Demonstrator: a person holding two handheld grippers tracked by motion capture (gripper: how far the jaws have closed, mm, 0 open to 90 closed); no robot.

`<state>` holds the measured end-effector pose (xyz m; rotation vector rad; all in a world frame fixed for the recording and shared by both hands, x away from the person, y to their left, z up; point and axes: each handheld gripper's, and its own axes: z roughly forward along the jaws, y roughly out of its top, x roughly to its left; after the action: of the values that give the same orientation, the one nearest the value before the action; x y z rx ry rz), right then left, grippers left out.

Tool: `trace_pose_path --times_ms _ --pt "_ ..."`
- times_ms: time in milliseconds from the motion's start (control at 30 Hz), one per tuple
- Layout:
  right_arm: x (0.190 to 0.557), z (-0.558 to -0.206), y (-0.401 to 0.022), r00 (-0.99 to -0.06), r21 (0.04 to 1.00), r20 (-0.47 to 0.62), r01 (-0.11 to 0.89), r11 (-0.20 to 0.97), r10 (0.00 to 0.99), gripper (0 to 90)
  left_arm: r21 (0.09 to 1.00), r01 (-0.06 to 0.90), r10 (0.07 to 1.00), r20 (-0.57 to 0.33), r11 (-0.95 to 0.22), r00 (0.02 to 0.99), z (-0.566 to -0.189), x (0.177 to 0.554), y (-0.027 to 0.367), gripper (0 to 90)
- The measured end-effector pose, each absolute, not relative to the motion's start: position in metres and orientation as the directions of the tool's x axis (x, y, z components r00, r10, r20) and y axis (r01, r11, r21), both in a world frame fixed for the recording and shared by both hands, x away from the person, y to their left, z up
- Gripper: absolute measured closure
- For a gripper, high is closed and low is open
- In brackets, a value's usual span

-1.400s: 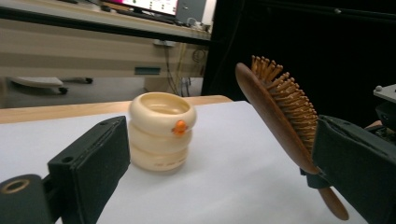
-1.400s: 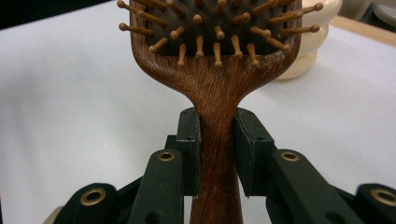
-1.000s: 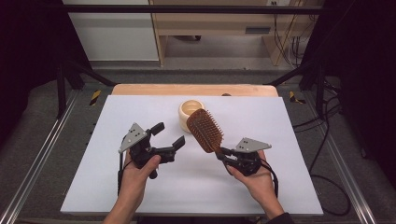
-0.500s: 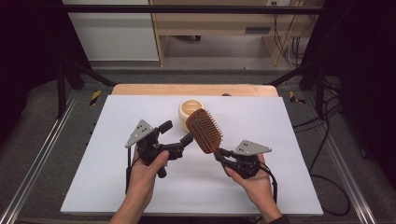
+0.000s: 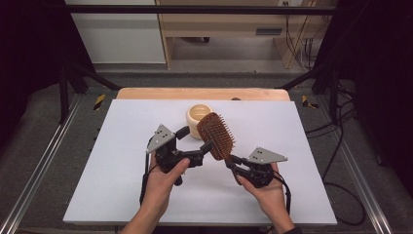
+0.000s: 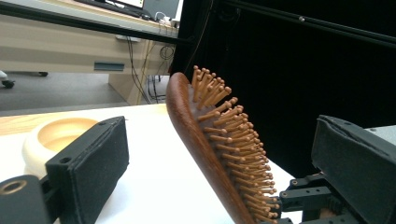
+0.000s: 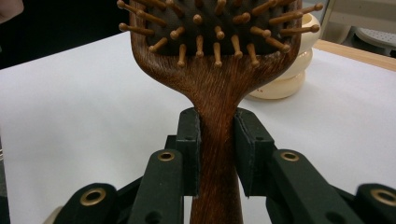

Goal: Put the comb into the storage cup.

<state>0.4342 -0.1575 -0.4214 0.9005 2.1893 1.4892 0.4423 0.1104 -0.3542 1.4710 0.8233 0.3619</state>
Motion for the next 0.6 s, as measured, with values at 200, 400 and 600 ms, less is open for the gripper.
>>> trace_pose_path --times_ms 200,400,600 --pt "0.436 -0.422 -0.158 -0.740 0.919 0.072 0.310 0.245 0.669 73.2 0.961 0.257 0.682 -0.255 0.101 0.685 -0.356 0.444 0.099 3.8" --pt "0.435 -0.422 -0.159 -0.738 0.921 0.076 0.310 0.237 0.671 73.2 0.960 0.262 0.687 -0.255 0.097 0.681 -0.358 0.444 0.095 3.7" --pt "0.433 -0.421 -0.157 -0.740 0.922 0.073 0.306 0.237 0.669 73.2 0.954 0.275 0.685 -0.278 0.116 0.673 -0.358 0.444 0.098 3.6"
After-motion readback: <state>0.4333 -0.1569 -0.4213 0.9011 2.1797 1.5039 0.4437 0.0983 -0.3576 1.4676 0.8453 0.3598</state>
